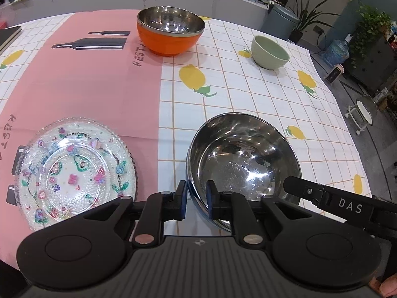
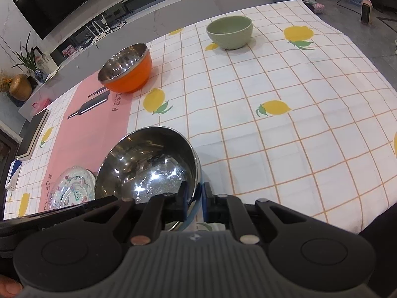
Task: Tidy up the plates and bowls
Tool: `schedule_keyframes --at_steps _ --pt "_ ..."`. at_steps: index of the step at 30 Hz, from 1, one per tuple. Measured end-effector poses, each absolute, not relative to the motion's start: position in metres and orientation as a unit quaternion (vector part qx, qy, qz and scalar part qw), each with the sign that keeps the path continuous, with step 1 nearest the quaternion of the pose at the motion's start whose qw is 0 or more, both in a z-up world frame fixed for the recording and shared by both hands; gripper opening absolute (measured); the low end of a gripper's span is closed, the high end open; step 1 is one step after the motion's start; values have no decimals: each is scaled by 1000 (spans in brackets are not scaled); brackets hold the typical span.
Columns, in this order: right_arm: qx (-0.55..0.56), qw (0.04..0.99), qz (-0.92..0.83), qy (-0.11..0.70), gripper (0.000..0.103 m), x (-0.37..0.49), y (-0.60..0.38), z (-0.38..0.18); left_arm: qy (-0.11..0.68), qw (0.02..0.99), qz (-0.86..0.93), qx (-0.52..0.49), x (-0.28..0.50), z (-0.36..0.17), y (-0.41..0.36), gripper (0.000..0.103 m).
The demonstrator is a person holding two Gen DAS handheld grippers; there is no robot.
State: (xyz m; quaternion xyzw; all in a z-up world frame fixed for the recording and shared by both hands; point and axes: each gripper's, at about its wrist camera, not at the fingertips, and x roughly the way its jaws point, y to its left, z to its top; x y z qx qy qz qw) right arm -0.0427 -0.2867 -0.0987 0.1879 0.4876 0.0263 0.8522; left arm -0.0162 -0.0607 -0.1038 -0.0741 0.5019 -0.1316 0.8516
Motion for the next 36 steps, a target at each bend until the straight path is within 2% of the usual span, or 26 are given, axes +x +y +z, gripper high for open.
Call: schedule_keyframes --at_steps 2,5,10,27,36 --pt "187 853 28 487 13 -42 -286 -99 503 850 -135 -80 -16 -104 -59 20" --pt "182 855 29 485 14 -42 -285 -98 499 850 -147 -85 -16 -103 -57 30" --pt "170 870 28 463 22 -43 -287 -87 485 858 -148 -87 -14 -94 -49 35" --pt "108 903 79 407 25 51 -259 -38 402 902 -130 -94 61 -36 -12 35" --pt "97 900 86 417 30 121 -233 -41 395 907 -109 -98 127 -40 3 35"
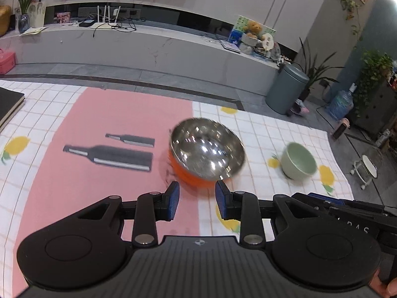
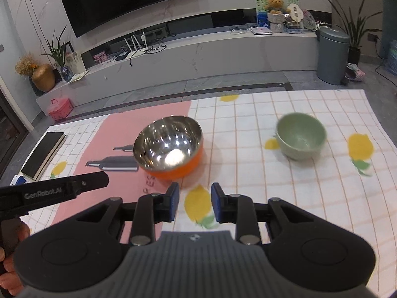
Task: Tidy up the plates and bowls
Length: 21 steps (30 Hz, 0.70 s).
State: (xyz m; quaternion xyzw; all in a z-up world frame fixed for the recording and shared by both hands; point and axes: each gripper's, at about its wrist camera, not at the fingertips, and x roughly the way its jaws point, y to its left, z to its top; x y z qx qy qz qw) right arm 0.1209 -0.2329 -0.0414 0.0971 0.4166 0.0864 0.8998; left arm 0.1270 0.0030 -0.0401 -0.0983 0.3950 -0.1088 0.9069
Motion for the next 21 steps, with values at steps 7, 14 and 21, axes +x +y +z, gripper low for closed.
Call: schedule_keyframes --at_steps 7,14,21 --pt "106 891 70 436 30 172 -221 -62 405 903 -98 -105 165 -55 10 35" --pt "110 882 50 456 30 211 -215 -85 413 899 -88 -119 194 -72 13 35" --pt "120 873 44 470 29 227 -213 -103 428 891 -81 -127 212 -88 14 35"
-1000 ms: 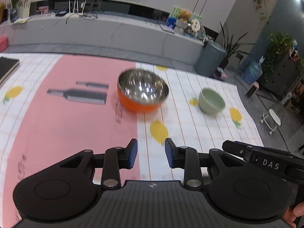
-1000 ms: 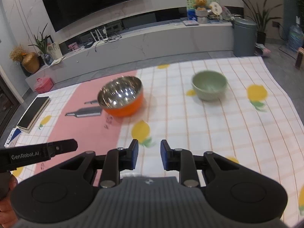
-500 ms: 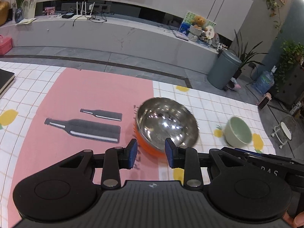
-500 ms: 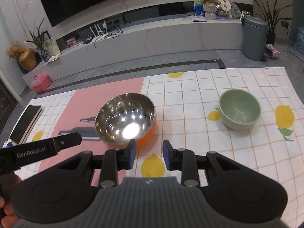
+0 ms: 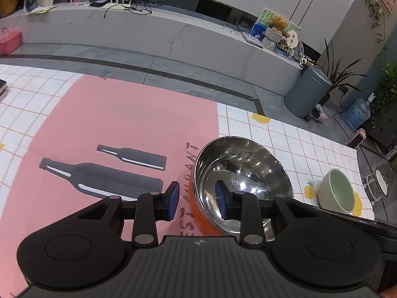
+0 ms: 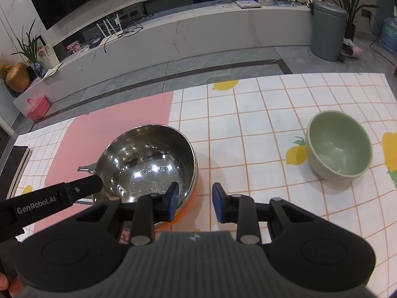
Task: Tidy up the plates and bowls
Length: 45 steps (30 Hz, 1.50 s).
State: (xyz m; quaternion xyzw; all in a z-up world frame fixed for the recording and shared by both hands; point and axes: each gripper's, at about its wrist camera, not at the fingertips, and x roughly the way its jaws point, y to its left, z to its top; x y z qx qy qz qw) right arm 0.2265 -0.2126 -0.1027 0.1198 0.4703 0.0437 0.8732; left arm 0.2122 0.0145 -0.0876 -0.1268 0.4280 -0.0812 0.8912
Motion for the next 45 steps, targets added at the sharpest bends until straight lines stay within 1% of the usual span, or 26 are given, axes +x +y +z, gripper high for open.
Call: schedule_keyframes --at_steps 3,5,7,8,10,12,20,26,38,45 --pt "125 871 43 474 26 231 -212 -105 435 889 -76 -122 217 -94 14 35" --pt "127 869 43 476 23 233 -211 -107 439 887 -73 -124 219 -97 16 32" --pt "133 867 46 478 20 235 -212 -109 442 885 -73 -129 221 -100 16 23" --pt "139 865 48 480 16 235 -212 -110 442 884 -74 -132 221 -101 17 22" --pt "148 862 51 483 14 236 -212 -113 441 883 -79 -138 221 -101 17 17" --pt "150 862 51 481 12 236 -212 -114 441 884 -81 -136 221 -100 15 14" --pt "148 864 48 480 10 229 -211 -107 448 883 -81 -114 216 -93 10 11" --pt "163 861 55 479 10 209 -216 -93 448 884 -75 -111 194 -75 10 11" --pt "179 876 78 441 9 116 -229 -37 427 894 -72 -115 113 -19 4 11" --pt "186 885 85 417 10 52 -248 -14 419 897 -85 -114 59 -1 -6 11"
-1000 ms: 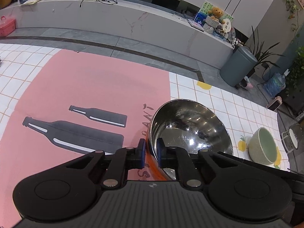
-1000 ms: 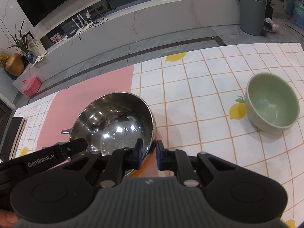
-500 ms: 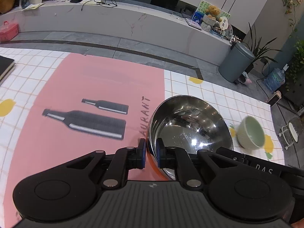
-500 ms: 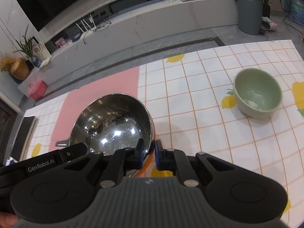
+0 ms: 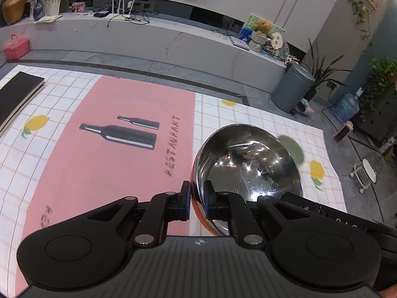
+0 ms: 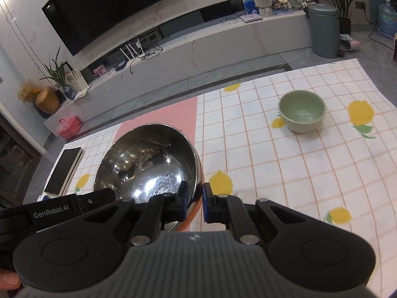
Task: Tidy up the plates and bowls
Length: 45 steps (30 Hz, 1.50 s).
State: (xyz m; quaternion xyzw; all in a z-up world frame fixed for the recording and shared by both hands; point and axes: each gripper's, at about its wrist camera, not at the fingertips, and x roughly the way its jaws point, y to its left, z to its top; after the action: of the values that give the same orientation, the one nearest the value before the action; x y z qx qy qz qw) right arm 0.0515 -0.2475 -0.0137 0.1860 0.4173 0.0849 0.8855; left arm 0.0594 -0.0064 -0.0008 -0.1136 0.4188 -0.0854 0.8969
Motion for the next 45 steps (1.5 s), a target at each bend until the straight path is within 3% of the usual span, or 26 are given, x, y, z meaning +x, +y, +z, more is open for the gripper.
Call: schedule_keyframes --at_steps 8,17,45 --pt "196 887 76 412 10 -11 -278 -8 435 883 -121 -124 13 -7 -22 12" --pt "211 864 53 454 9 -46 -298 -42 488 855 -139 -112 -1 -40 -42 12" --pt "218 847 41 482 8 -46 -302 -72 524 836 -121 -114 -3 -75 -50 13"
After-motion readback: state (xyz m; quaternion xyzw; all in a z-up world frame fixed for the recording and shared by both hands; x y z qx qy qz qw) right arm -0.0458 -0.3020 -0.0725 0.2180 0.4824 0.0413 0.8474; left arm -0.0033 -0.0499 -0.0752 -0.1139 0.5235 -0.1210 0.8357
